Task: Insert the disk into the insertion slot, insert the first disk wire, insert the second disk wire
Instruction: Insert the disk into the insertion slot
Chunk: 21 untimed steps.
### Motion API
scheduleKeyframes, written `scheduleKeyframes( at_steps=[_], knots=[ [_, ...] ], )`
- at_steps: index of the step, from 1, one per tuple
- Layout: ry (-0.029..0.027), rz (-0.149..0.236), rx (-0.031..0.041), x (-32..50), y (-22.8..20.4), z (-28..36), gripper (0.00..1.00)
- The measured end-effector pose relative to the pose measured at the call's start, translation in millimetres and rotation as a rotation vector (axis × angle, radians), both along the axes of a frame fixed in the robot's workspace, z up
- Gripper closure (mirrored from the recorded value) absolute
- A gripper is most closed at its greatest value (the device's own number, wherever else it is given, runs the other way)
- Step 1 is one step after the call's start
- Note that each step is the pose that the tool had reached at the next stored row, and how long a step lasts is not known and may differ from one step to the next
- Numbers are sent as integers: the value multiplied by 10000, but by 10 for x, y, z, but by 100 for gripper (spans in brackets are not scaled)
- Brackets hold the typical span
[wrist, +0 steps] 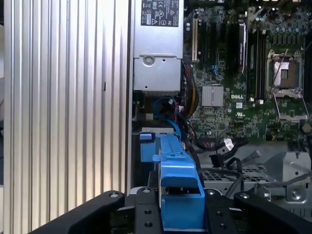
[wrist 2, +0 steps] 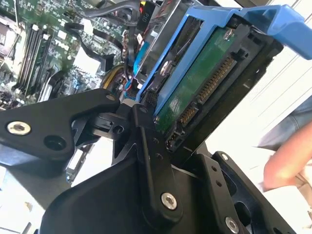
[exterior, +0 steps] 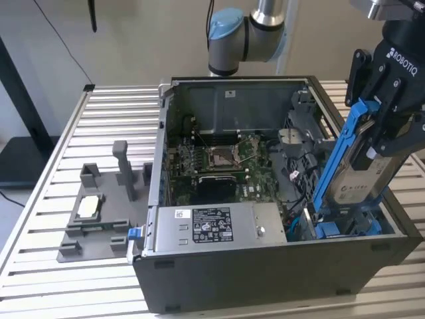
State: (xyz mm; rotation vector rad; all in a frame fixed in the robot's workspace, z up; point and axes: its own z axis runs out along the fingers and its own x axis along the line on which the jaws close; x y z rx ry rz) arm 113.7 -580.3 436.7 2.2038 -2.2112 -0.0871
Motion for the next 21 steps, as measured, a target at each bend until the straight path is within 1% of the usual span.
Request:
scheduleKeyframes(
  at_steps=[3,11,21],
  knots=[
    [0,0,1,0,0,-48,68],
    [0,0,1,3,0,-137,68],
    [0,44,0,27,0,-228,68]
  ],
)
